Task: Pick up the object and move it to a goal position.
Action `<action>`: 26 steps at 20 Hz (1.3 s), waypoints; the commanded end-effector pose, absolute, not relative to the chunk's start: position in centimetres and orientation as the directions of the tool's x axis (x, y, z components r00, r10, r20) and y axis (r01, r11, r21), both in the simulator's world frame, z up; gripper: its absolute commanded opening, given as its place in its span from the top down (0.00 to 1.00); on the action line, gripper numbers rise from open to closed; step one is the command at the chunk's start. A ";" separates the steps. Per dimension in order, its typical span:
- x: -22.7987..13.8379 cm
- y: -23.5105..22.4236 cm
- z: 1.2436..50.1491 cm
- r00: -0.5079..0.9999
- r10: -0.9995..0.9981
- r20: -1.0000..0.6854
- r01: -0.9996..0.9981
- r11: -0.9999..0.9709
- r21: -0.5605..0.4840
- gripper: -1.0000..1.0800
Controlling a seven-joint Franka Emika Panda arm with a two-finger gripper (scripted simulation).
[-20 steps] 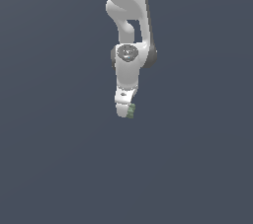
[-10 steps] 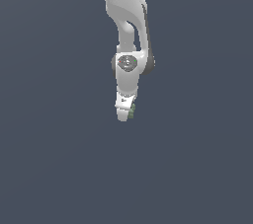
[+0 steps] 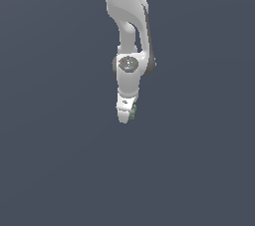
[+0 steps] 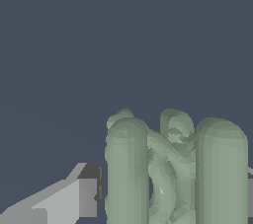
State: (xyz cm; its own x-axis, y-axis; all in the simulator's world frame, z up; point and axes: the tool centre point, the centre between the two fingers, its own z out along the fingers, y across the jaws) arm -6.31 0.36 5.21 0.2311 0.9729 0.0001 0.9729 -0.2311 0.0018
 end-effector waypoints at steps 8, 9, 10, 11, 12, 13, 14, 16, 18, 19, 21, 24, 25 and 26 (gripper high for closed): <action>-5.8 1.0 5.6 0.231 0.973 0.000 0.973 -0.231 0.002 1.00; -5.6 1.3 5.8 0.231 0.973 0.000 0.973 -0.231 0.002 1.00; -5.4 1.6 6.0 0.231 0.973 0.000 0.973 -0.231 0.002 1.00; -5.1 1.9 6.2 0.231 0.973 0.001 0.973 -0.231 0.001 1.00; -4.8 2.3 6.5 0.231 0.973 0.001 0.973 -0.231 0.001 1.00; -4.5 2.8 6.8 0.231 0.973 0.001 0.973 -0.231 0.001 1.00; -4.1 3.2 7.1 0.231 0.973 0.001 0.973 -0.231 0.001 1.00; -3.3 4.3 7.8 0.231 0.973 0.001 0.973 -0.231 0.001 1.00; -2.4 5.4 8.6 0.231 0.973 0.001 0.973 -0.231 0.001 1.00; -1.9 6.0 9.0 0.231 0.973 0.001 0.973 -0.231 0.001 1.00; -0.9 7.3 9.8 0.231 0.973 0.001 0.973 -0.231 0.001 1.00; 0.7 9.2 11.1 0.231 0.973 0.001 0.973 -0.231 0.001 1.00; 1.2 9.8 11.5 0.231 0.973 0.001 0.973 -0.231 0.001 1.00; 1.7 10.5 12.0 0.231 0.973 0.001 0.973 -0.231 0.001 1.00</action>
State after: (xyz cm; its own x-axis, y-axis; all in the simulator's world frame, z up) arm 0.93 9.49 11.29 0.2309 0.9730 0.0014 0.9730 -0.2309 0.0011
